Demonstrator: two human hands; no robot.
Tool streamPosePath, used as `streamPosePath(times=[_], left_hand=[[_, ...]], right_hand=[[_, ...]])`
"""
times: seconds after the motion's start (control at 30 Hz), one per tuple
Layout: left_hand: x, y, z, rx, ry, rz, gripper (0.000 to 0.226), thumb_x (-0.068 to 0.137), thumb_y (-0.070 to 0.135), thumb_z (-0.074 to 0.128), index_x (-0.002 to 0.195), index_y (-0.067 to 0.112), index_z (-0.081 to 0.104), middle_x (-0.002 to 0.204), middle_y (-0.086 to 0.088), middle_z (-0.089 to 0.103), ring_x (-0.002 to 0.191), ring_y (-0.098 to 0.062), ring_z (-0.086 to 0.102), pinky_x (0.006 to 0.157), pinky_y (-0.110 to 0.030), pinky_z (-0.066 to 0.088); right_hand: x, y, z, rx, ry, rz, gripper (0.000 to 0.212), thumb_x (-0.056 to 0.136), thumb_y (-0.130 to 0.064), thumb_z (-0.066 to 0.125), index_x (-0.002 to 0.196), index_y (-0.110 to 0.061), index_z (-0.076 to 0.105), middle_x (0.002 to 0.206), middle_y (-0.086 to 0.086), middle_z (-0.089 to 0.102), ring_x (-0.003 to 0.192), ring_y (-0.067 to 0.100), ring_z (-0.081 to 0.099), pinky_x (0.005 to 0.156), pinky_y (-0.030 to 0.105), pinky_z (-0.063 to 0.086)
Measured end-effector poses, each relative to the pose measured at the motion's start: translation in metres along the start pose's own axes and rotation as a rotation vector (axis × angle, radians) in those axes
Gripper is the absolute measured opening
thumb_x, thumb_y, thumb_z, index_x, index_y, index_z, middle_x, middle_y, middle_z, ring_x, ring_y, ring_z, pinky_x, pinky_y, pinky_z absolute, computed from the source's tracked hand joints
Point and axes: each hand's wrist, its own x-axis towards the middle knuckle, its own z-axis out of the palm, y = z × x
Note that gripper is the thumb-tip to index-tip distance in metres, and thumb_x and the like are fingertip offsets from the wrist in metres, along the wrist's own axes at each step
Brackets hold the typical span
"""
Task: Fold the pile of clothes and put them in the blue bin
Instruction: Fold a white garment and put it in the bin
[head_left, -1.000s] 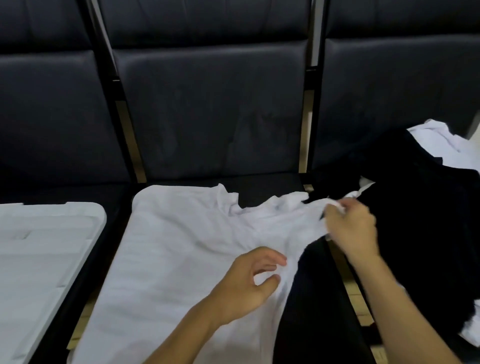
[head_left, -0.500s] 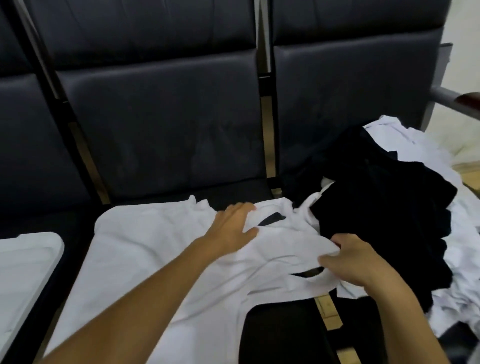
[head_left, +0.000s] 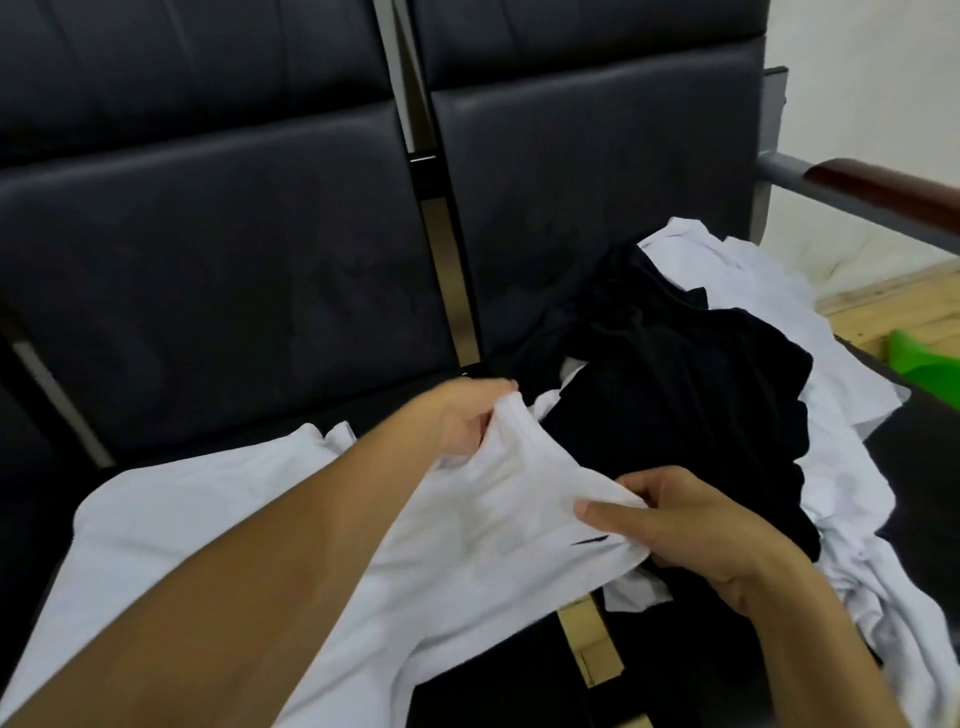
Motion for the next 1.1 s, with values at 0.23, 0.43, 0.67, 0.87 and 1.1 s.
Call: streamPosePath(times=[0.23,0.43,0.67,0.87,1.1], left_hand=[[-0.037,0.055,-0.007,0.554,0.225,0.516,0.029,0.091,0.024,0.071,0.110,0.009,0.055,0.092,-0.004,0.058,0.080,-0.015,0.057,0.072,-0.029,0.051],[-0.070,0.047,-0.116,0.974,0.515,0.643,0.040,0.092,0.037,0.065,0.063,0.013,0.052,0.059,0.000,0.051,0.055,-0.013,0.046,0.058,-0.027,0.040],[-0.092,-0.026,-0.267,1.234,0.306,0.075,0.021,0.099,0.028,0.054,0.092,0.012,0.066,0.081,-0.006,0.077,0.082,-0.021,0.073,0.081,-0.029,0.055],[-0.036,-0.059,-0.220,1.639,0.117,0.479,0.076,0.095,0.014,0.057,0.154,0.042,0.017,0.162,0.014,0.018,0.146,-0.015,0.027,0.118,-0.037,0.027],[-0.001,-0.041,-0.165,1.482,-0.119,0.383,0.030,0.095,0.014,0.053,0.122,0.027,0.053,0.099,0.001,0.052,0.105,-0.029,0.056,0.086,-0.040,0.049]], right_hand=[[-0.006,-0.013,0.000,-0.077,0.156,-0.158,0.012,0.082,-0.018,0.076,0.079,-0.012,0.066,0.069,0.005,0.061,0.063,0.017,0.058,0.065,0.035,0.051],[-0.019,-0.066,0.087,0.138,-0.159,-0.500,0.016,0.077,-0.018,0.073,0.089,-0.022,0.064,0.082,0.019,0.066,0.070,0.027,0.057,0.064,0.048,0.047],[-0.018,-0.052,0.150,-0.341,-0.562,-0.231,0.041,0.082,-0.043,0.075,0.119,-0.040,0.056,0.108,-0.009,0.066,0.101,0.007,0.063,0.094,0.027,0.050],[0.007,-0.027,0.163,-0.916,-0.208,0.064,0.080,0.087,-0.044,0.069,0.147,-0.014,0.027,0.144,0.006,0.038,0.133,0.026,0.043,0.104,0.035,0.041],[0.020,-0.025,0.204,-0.807,-0.212,-0.002,0.052,0.092,-0.043,0.064,0.135,-0.023,0.044,0.137,0.000,0.044,0.129,0.022,0.046,0.105,0.036,0.040]])
